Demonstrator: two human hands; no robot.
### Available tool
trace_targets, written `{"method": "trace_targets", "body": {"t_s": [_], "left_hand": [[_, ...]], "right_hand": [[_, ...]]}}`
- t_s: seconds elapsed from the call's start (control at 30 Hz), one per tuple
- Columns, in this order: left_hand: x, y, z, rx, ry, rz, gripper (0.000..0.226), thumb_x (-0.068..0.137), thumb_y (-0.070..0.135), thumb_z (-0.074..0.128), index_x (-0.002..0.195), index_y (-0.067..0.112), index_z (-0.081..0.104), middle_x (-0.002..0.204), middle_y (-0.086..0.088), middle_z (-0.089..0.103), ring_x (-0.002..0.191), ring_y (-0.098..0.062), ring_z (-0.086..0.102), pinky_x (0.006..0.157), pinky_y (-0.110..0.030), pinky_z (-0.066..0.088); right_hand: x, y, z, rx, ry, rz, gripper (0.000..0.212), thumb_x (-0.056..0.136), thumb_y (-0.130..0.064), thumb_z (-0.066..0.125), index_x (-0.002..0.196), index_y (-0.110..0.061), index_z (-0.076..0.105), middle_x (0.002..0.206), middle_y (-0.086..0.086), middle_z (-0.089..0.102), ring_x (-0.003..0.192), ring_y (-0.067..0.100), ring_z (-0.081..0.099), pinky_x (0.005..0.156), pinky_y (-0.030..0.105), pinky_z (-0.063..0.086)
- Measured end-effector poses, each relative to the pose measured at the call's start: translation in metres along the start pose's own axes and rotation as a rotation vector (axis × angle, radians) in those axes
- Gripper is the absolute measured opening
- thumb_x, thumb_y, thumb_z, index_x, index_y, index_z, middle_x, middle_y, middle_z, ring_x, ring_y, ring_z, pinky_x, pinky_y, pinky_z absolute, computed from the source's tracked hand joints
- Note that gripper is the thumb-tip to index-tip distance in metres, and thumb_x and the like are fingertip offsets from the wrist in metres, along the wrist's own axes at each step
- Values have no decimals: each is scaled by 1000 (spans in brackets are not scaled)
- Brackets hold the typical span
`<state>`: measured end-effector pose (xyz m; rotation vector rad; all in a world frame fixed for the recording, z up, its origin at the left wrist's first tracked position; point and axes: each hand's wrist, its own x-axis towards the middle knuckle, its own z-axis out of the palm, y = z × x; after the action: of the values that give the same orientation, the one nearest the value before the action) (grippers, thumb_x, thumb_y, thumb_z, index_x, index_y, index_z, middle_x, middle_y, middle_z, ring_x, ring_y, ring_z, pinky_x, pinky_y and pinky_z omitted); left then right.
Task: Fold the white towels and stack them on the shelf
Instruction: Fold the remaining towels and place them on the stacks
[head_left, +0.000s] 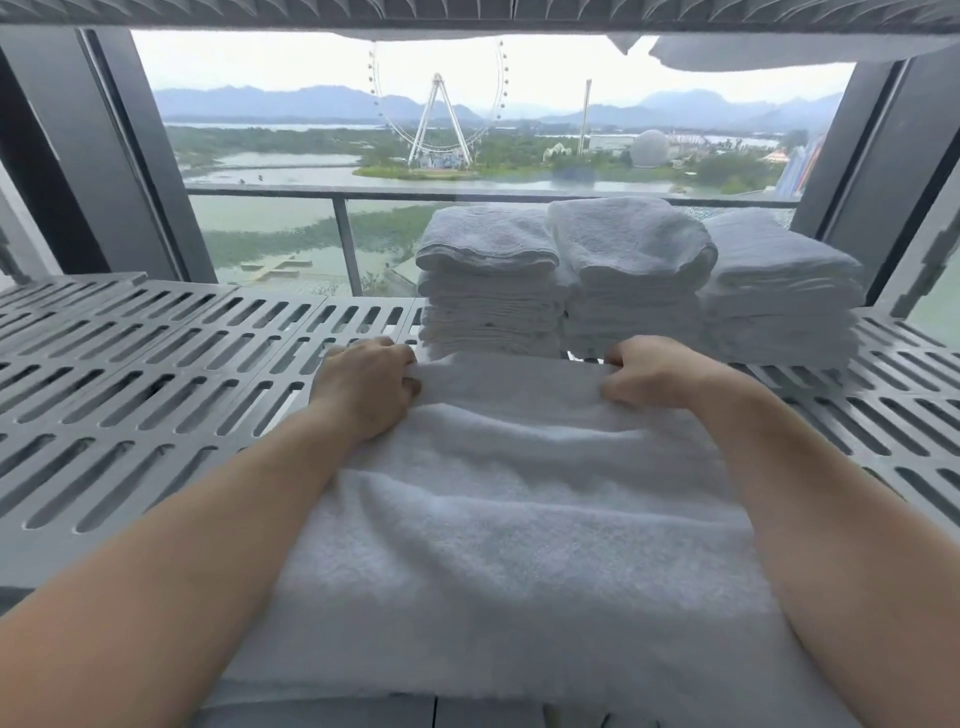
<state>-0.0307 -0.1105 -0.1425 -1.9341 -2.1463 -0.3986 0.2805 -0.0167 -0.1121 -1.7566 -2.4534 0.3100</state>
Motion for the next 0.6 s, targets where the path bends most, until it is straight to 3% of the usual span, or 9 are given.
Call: {"method": "trace_targets", "body": {"t_s": [0.13, 0.23, 0.4, 0.5, 0.6], "left_hand": [[-2, -2, -5, -116, 79, -27, 13, 94, 33, 57, 101, 22, 61, 106, -11, 70, 100, -35, 62, 84, -41, 41], [2, -4, -12, -157, 229, -30, 10, 91, 28, 62, 94, 19, 63, 94, -15, 71, 90, -38, 64, 77, -40, 41], [22, -9, -24, -89, 431, -49, 13, 92, 25, 61, 91, 13, 65, 84, -17, 69, 81, -38, 65, 82, -45, 44], [27, -16, -25, -68, 460, -71, 14, 94, 25, 58, 88, 13, 64, 77, -14, 67, 76, -36, 63, 81, -44, 43], [24, -23, -27, -91, 465, -49, 13, 92, 25, 59, 88, 14, 64, 74, -11, 66, 75, -35, 63, 82, -44, 42]], "right_hand": [[-2, 2, -4, 56, 154, -92, 8, 75, -30, 59, 73, -23, 57, 80, -7, 59, 86, 21, 58, 66, 29, 41], [-1, -3, -15, 57, 286, -149, 11, 79, -29, 59, 75, -23, 50, 83, -3, 58, 88, 25, 55, 74, 34, 43], [7, -19, -32, -95, 547, -285, 14, 85, -19, 57, 98, -16, 58, 89, 13, 68, 85, 37, 64, 68, 36, 47], [11, -26, -32, -112, 719, -316, 21, 87, -17, 57, 107, -14, 62, 91, 18, 70, 85, 40, 66, 69, 40, 52], [7, -29, -23, -32, 750, -274, 27, 85, -14, 60, 112, -16, 62, 100, 15, 70, 90, 39, 66, 74, 40, 52]]}}
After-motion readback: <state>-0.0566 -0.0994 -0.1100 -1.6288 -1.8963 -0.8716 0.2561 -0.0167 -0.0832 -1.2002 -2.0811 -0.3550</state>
